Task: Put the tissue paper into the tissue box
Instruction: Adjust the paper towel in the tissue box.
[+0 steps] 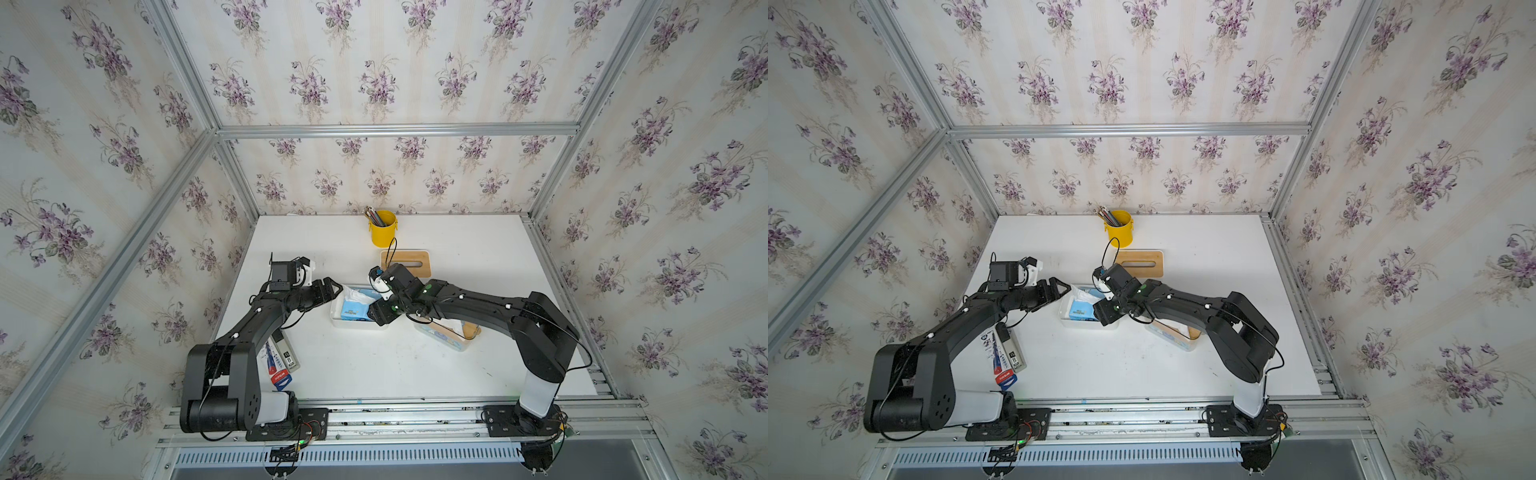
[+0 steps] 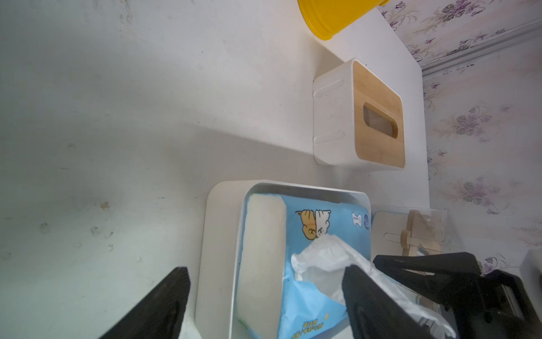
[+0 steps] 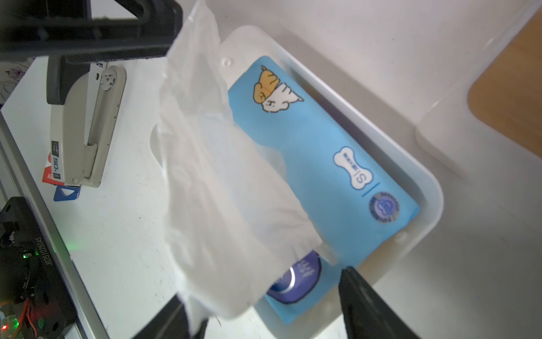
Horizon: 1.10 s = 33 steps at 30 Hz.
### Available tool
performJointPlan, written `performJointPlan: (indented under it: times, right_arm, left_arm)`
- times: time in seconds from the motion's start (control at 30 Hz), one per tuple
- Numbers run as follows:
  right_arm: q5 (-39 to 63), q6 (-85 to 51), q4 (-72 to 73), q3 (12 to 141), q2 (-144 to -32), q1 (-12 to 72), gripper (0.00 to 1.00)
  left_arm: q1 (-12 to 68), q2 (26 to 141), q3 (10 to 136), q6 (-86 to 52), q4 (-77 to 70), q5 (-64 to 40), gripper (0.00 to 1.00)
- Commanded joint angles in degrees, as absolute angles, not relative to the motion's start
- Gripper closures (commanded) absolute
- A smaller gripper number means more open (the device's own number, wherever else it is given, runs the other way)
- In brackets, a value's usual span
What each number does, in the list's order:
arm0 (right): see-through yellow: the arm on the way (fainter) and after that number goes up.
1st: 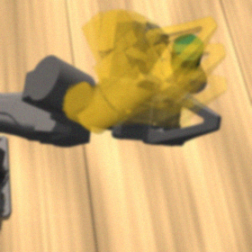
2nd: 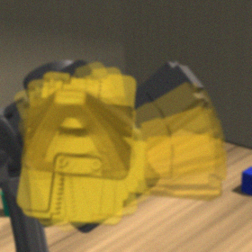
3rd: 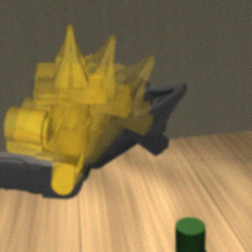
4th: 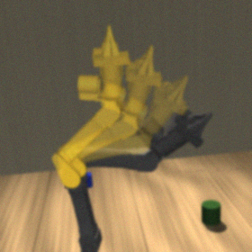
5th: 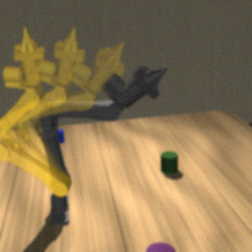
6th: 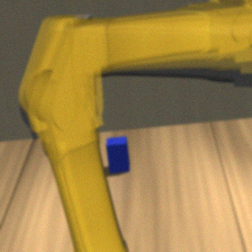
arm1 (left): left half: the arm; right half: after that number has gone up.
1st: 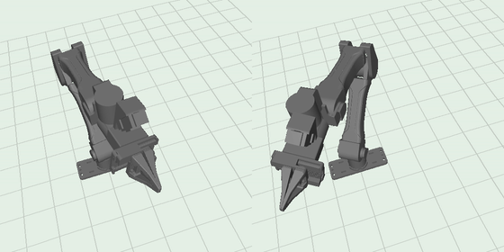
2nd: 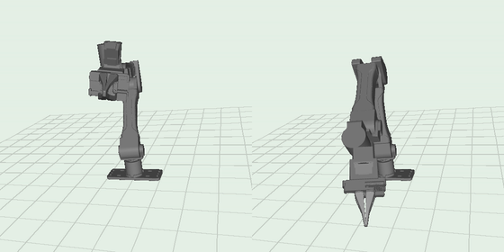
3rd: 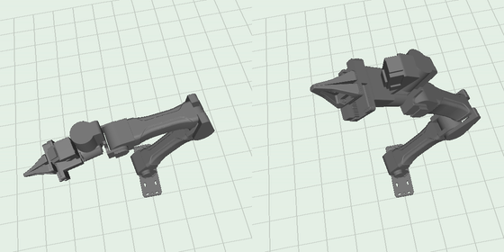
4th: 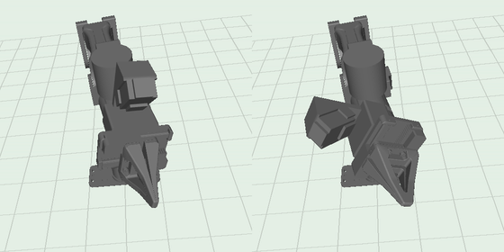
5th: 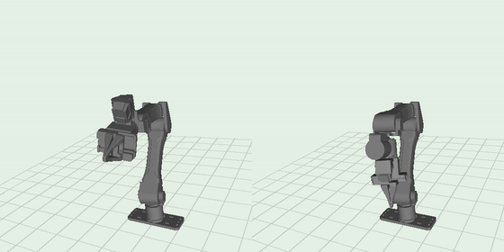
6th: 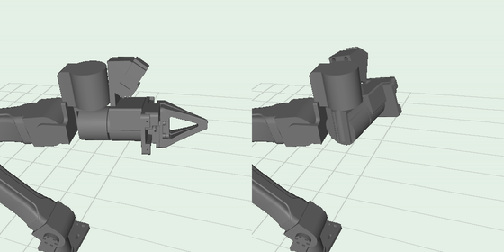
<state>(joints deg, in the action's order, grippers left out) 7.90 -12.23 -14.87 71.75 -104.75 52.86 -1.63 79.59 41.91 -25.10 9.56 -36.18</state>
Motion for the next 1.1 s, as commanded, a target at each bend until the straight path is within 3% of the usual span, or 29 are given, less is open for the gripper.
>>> performJointPlan:
  times: [0.0, 0.67, 1.07]
  right_arm:
    - [7.9, -12.3, -14.3, 71.7, -105.5, 52.9, 0.28]
    - [10.9, -12.0, -12.5, 74.6, -108.7, 52.8, 0.28]
    - [7.4, -5.4, -18.2, 74.0, -98.5, 45.4, 0.25]
  left_arm:
    - [-1.2, 80.3, 42.4, -25.1, 8.0, -37.0, 0.14]
    - [0.4, 80.6, 42.1, -25.5, 7.1, -37.2, 0.13]
    - [0.5, 77.4, 44.0, -23.0, 11.8, -31.5, 0.12]
